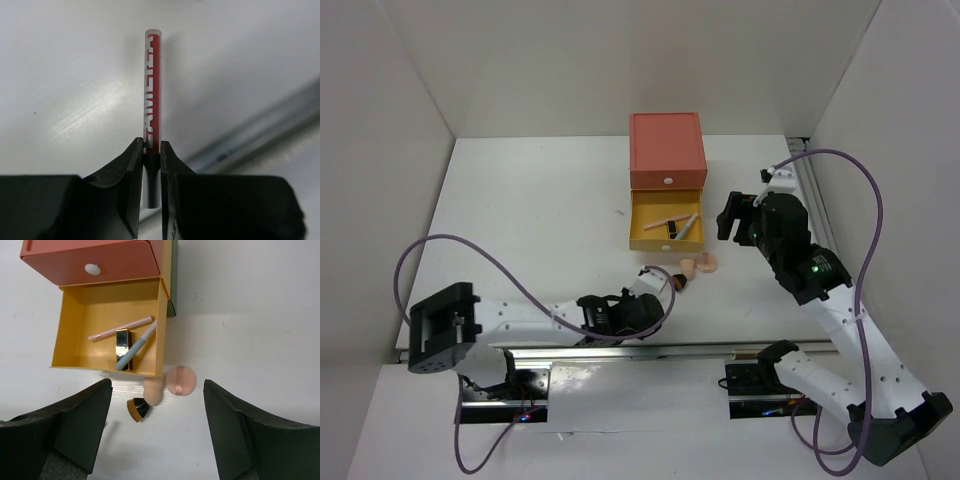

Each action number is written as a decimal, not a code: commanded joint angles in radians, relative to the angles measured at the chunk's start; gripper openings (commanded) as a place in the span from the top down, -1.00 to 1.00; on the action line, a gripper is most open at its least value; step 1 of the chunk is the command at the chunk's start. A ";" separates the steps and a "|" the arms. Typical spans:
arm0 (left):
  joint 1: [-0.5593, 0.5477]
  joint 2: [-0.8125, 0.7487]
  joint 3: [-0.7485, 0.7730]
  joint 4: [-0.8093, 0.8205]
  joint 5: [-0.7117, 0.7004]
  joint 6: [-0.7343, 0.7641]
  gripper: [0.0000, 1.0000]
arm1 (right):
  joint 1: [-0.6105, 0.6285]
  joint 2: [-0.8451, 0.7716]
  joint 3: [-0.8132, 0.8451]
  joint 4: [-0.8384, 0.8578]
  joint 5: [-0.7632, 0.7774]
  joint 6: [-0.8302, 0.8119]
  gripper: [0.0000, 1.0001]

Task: Organize the makeup

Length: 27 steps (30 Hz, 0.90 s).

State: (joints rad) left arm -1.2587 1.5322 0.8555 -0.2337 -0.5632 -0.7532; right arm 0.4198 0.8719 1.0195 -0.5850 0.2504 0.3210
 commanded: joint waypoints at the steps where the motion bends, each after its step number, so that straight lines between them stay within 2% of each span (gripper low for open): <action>1: -0.027 -0.156 0.046 -0.148 0.188 0.196 1.00 | -0.018 -0.001 -0.007 0.017 0.009 0.004 -0.62; 2: -0.027 -0.185 0.047 -0.148 0.260 0.230 1.00 | -0.018 0.009 -0.016 0.027 0.018 0.004 -0.62; 5: -0.027 -0.273 0.100 -0.122 0.301 0.363 1.00 | -0.036 0.021 -0.025 0.036 0.018 0.004 -0.62; 7: -0.027 -0.282 0.157 -0.075 0.254 0.466 1.00 | -0.046 0.039 -0.025 0.036 0.018 -0.006 -0.62; 9: -0.027 -0.265 0.207 -0.049 0.137 0.572 1.00 | -0.058 0.039 -0.016 0.036 0.052 -0.007 -0.65; 11: 0.016 -0.227 0.284 0.017 0.111 0.653 1.00 | -0.079 0.039 -0.025 0.036 0.075 0.013 -0.65; 12: 0.047 -0.202 0.315 0.030 0.137 0.713 1.00 | -0.079 0.039 -0.035 0.046 0.075 0.013 -0.68; 13: 0.132 -0.145 0.383 0.030 0.169 0.722 1.00 | -0.093 0.039 -0.035 0.047 0.075 0.013 -0.68; 14: 0.184 -0.114 0.420 0.030 0.281 0.723 1.00 | -0.093 0.039 -0.035 0.056 0.075 0.013 -0.68; 15: 0.237 -0.084 0.451 0.019 0.334 0.723 1.00 | -0.108 0.039 -0.035 0.056 0.063 0.013 -0.68; 16: 0.322 -0.052 0.485 0.007 0.371 0.723 1.00 | -0.124 0.039 -0.035 0.056 0.062 0.013 -0.68; 17: 0.355 0.013 0.554 -0.012 0.399 0.723 1.00 | -0.124 0.039 -0.035 0.044 0.062 0.013 -0.70; 20: 0.422 0.092 0.649 -0.053 0.497 0.813 1.00 | -0.150 0.050 -0.035 0.034 0.053 0.023 -0.70; 22: 0.423 0.149 0.680 -0.064 0.523 0.877 1.00 | -0.159 0.050 -0.035 0.034 0.053 0.023 -0.70; 27: 0.458 0.220 0.732 -0.079 0.569 0.917 1.00 | -0.168 0.070 -0.024 0.025 0.062 0.023 -0.70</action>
State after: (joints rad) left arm -0.8089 1.7355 1.5299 -0.3080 -0.0769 0.0883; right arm 0.2573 0.9348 0.9890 -0.5766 0.2985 0.3340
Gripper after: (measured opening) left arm 0.269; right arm 0.849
